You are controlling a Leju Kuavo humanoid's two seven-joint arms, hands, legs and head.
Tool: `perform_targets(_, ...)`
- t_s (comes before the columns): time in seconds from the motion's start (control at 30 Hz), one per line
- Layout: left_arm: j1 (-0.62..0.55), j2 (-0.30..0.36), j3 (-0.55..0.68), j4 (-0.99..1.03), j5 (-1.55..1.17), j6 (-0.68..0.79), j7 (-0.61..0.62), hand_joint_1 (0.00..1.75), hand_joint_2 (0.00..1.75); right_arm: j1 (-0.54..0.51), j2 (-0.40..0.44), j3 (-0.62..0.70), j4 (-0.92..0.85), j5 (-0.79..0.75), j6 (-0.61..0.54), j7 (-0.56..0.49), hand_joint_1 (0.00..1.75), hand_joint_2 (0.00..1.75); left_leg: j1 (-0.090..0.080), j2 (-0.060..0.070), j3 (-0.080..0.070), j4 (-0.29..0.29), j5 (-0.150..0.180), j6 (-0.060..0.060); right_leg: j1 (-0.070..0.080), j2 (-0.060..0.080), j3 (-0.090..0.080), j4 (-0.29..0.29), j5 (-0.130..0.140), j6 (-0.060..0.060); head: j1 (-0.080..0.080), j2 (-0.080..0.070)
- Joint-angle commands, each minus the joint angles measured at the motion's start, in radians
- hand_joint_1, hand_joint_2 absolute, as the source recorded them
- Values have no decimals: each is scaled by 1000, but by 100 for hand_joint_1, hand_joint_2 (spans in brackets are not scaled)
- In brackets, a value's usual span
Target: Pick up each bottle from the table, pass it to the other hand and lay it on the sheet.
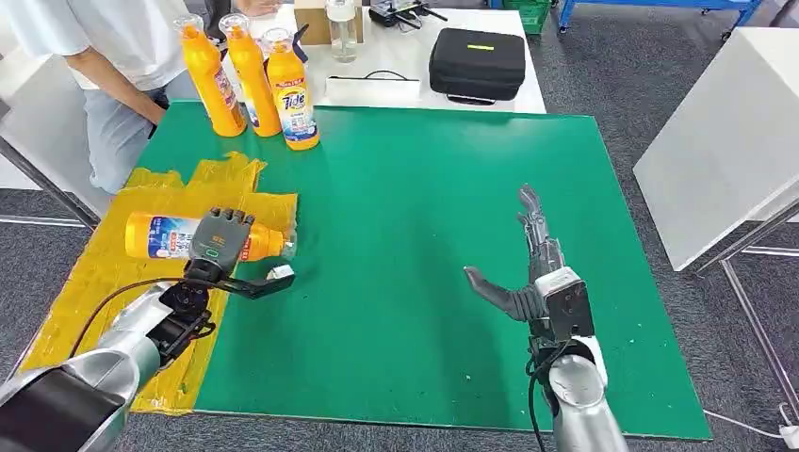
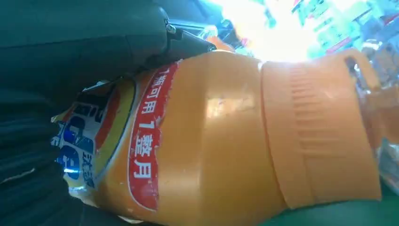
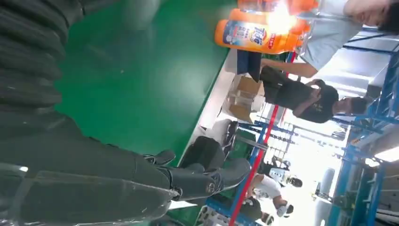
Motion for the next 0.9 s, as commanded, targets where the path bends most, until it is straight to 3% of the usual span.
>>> perform_targets(0.03,-9,10,42,100,42,89,-16,175,175,-13,38,-35,128,8,18,5,0,175,1,2,5,0,-2,-2,1,1,5,-1,-1,-2,0,0)
perform_targets(0.07,-4,8,63,97,55,126,-17,38,175,-14,39,-33,135,7,18,6,0,175,1,2,8,0,-3,-3,2,1,8,-1,-2,-3,0,0)
perform_targets(0.1,-4,8,63,97,55,126,-17,0,175,-14,39,-33,135,7,18,6,0,175,2,2,9,0,-4,-3,2,1,8,-1,-3,-3,0,0)
perform_targets(0.23,6,-4,156,70,45,261,-42,0,175,-52,38,-15,192,-5,18,-1,0,175,2,2,9,1,-4,-4,2,0,8,0,-3,-3,0,0)
perform_targets(0.47,58,-31,305,-139,-13,261,-127,0,175,-81,29,4,242,-35,-1,-16,0,175,2,-1,4,0,-1,-2,2,-2,4,0,-1,-2,0,0)
perform_targets(0.6,64,-63,357,-187,-1,261,-184,0,175,-78,26,7,243,-39,-22,-25,0,175,1,-2,3,0,-1,-3,1,-2,4,0,-1,-2,0,0)
perform_targets(0.63,64,-63,357,-187,-1,261,-184,0,175,-78,26,7,243,-39,-22,-25,0,175,2,-3,10,2,-5,-4,3,-4,11,1,-5,-4,0,0)
perform_targets(0.73,61,-72,367,-192,6,261,-197,0,175,-78,26,8,240,-40,-25,-26,0,175,1,-2,5,0,-1,-3,2,-2,5,0,-2,-2,0,0)
perform_targets(0.83,83,-116,495,-278,66,261,-319,0,175,-75,22,17,223,-41,-52,-33,0,175,1,-2,3,0,-1,-2,1,-2,3,0,-1,-2,0,0)
perform_targets(0.87,97,-151,587,-335,131,261,-409,0,175,-68,19,20,206,-36,-74,-46,0,175,2,-3,5,1,-2,-3,2,-3,6,0,-2,-2,0,0)
perform_targets(0.9,98,-179,646,-353,197,261,-477,0,0,-67,19,20,198,-30,-89,-58,0,175,1,-3,2,0,0,-2,1,-3,3,0,-1,-2,0,0)
